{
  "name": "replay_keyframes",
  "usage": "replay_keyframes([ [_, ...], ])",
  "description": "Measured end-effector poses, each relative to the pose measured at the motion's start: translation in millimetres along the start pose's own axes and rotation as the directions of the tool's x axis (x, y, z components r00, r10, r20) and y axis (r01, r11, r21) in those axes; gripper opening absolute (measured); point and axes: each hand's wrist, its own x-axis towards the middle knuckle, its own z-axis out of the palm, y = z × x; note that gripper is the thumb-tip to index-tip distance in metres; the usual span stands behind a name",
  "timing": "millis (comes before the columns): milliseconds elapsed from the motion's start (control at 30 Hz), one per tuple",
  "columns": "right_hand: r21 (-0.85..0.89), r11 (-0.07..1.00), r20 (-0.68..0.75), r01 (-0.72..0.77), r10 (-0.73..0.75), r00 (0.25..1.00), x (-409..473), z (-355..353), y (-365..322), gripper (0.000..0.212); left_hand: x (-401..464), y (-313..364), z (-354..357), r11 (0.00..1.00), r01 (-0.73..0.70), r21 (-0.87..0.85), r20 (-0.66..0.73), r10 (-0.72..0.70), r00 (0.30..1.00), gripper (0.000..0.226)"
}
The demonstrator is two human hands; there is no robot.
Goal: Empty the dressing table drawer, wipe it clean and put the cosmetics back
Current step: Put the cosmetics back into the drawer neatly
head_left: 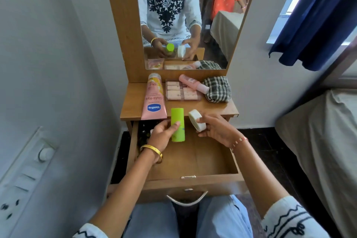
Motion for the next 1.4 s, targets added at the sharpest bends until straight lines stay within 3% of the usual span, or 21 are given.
replay_keyframes([
  [133, -0.222, 0.968, -0.011, -0.121, 0.122, 0.992, -10, -7, 20, 0.021, 2, -17, 7, 0.944, -0.021, 0.33, -0.034, 0.034, 0.999, 0.032],
  [267, -0.564, 0.801, -0.23, -0.2, 0.081, 0.97, 3, -9, 41, 0.05, 7, -26, 17, 0.82, -0.023, 0.572, -0.008, 0.034, 0.999, 0.04],
  [400, -0.811, 0.527, -0.344, -0.253, -0.08, 0.935, 17, -10, 60, 0.068, 11, -35, 28, 0.762, -0.031, 0.647, 0.003, 0.038, 0.999, 0.041],
  [633, -0.852, 0.451, -0.38, -0.265, -0.184, 0.907, 29, -7, 69, 0.098, 15, -48, 32, 0.736, -0.031, 0.676, 0.014, 0.029, 0.999, 0.043],
  [700, -0.881, 0.394, -0.368, -0.262, -0.222, 0.903, 32, -7, 71, 0.094, 16, -49, 31, 0.736, -0.028, 0.676, 0.015, 0.025, 1.0, 0.044],
  [867, -0.925, 0.291, -0.314, -0.243, -0.227, 0.922, 33, -6, 70, 0.058, 16, -52, 30, 0.742, -0.02, 0.67, 0.017, 0.011, 1.0, 0.047],
  [1133, -0.953, 0.194, -0.283, -0.231, -0.314, 0.906, 26, -2, 62, 0.041, 13, -51, 32, 0.74, -0.012, 0.672, 0.025, -0.006, 1.0, 0.049],
  [1200, -0.952, 0.205, -0.287, -0.228, -0.333, 0.898, 21, -2, 58, 0.038, 10, -50, 32, 0.735, -0.012, 0.678, 0.027, -0.008, 1.0, 0.05],
  [1267, -0.932, 0.304, -0.31, -0.195, -0.395, 0.865, 14, -2, 51, 0.032, 9, -49, 32, 0.736, -0.012, 0.677, 0.025, -0.006, 1.0, 0.05],
  [1333, -0.828, 0.552, -0.346, -0.096, -0.368, 0.863, 5, -2, 43, 0.026, 8, -49, 32, 0.741, -0.009, 0.672, 0.018, -0.004, 1.0, 0.05],
  [1400, -0.61, 0.792, -0.255, 0.026, -0.228, 0.94, -3, -4, 35, 0.021, 10, -49, 33, 0.749, -0.01, 0.663, 0.018, -0.002, 1.0, 0.05],
])
